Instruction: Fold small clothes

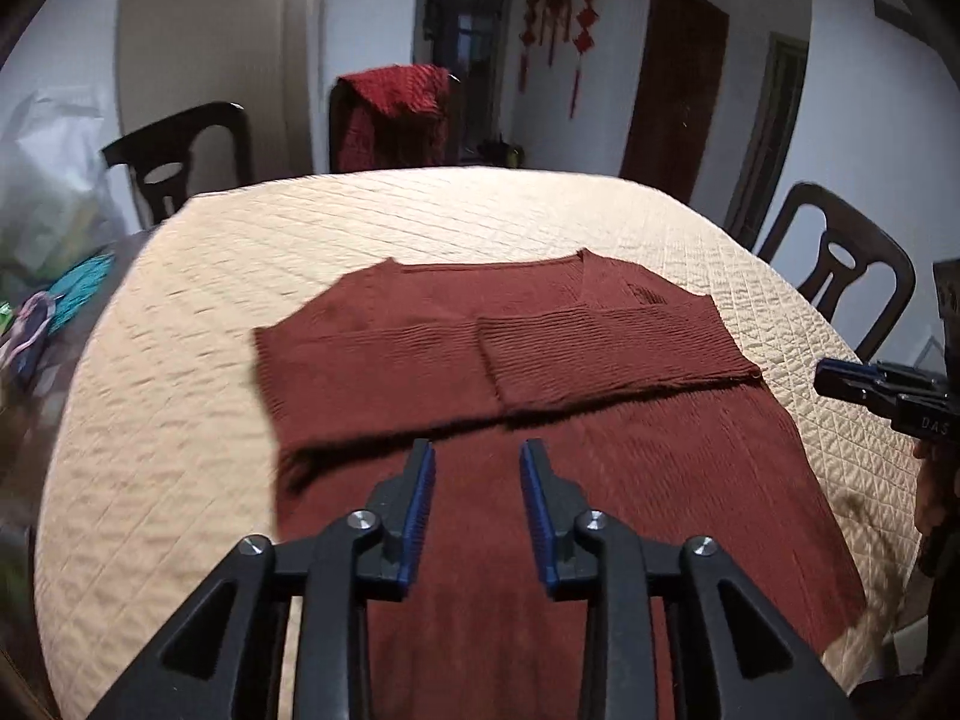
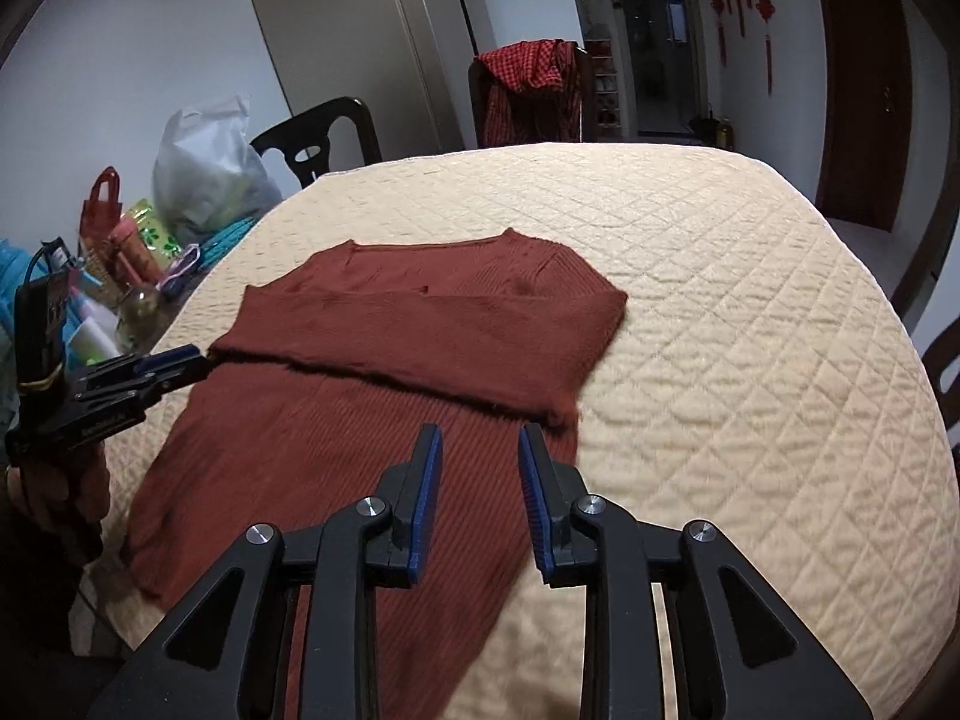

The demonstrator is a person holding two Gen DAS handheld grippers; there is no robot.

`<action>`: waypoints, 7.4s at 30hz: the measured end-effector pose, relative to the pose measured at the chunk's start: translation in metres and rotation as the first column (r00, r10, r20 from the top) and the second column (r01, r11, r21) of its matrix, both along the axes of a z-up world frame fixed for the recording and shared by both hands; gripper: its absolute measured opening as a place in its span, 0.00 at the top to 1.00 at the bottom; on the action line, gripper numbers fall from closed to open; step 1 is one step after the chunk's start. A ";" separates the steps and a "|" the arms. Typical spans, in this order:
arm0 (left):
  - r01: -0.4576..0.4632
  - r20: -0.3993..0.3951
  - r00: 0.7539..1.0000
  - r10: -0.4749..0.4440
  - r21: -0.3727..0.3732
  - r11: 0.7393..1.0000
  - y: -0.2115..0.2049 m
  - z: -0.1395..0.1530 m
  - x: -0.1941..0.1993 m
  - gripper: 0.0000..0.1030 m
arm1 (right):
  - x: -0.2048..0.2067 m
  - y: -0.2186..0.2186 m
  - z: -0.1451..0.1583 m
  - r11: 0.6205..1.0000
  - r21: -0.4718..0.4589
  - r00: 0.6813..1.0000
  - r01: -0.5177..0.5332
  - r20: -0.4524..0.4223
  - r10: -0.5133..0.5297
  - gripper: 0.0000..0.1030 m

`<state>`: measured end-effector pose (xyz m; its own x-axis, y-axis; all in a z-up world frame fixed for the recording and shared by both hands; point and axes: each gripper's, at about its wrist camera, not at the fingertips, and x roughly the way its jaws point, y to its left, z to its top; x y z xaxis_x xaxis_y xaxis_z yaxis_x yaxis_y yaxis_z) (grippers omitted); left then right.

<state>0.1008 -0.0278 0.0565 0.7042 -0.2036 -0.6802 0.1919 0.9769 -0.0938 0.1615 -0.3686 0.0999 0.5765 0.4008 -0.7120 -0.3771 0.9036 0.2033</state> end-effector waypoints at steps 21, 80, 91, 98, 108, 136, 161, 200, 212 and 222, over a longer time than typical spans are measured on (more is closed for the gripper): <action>-0.144 -0.090 0.987 0.132 -0.142 0.979 0.043 -0.049 -0.085 0.62 | -0.062 -0.025 -0.052 0.990 0.139 0.987 0.038 -0.160 -0.016 0.61; -0.064 0.132 0.983 0.126 -0.395 0.916 0.047 0.024 -0.118 0.92 | -0.102 -0.054 0.019 0.891 0.451 0.998 -0.056 0.008 0.059 0.92; -0.090 0.145 0.978 0.149 -0.348 0.933 0.055 0.052 -0.017 0.92 | -0.001 -0.042 0.054 0.895 0.445 0.999 -0.042 0.034 0.030 0.92; -0.158 -0.012 0.987 0.163 -0.323 0.933 0.060 0.013 0.070 0.92 | 0.074 -0.022 0.012 0.912 0.406 0.992 0.054 -0.127 -0.002 0.92; -0.253 -0.197 0.962 0.190 -0.369 0.895 0.075 -0.039 0.117 0.92 | 0.126 -0.026 -0.029 0.898 0.405 0.953 0.173 -0.299 -0.048 0.89; -0.194 -0.152 0.974 0.165 -0.193 0.962 0.062 -0.046 0.039 0.61 | 0.052 -0.035 -0.039 0.988 0.133 0.983 0.083 -0.176 -0.059 0.63; -0.211 -0.042 0.977 0.208 -0.132 0.968 0.067 -0.022 -0.010 0.83 | 0.020 -0.037 -0.011 0.995 0.078 0.997 0.068 -0.040 -0.065 0.89; -0.069 -0.114 0.992 0.052 -0.146 0.987 0.001 -0.045 0.010 0.83 | 0.018 -0.019 -0.040 0.995 0.054 0.993 0.088 -0.089 -0.083 0.89; -0.189 -0.080 0.981 0.179 -0.148 0.971 0.034 -0.040 -0.007 0.83 | 0.025 -0.028 -0.037 0.989 0.068 0.989 0.130 -0.074 -0.125 0.89; -0.227 -0.108 0.971 0.212 -0.155 0.961 0.041 -0.048 -0.008 0.83 | 0.021 -0.031 -0.045 0.989 0.072 0.987 0.128 -0.104 -0.121 0.89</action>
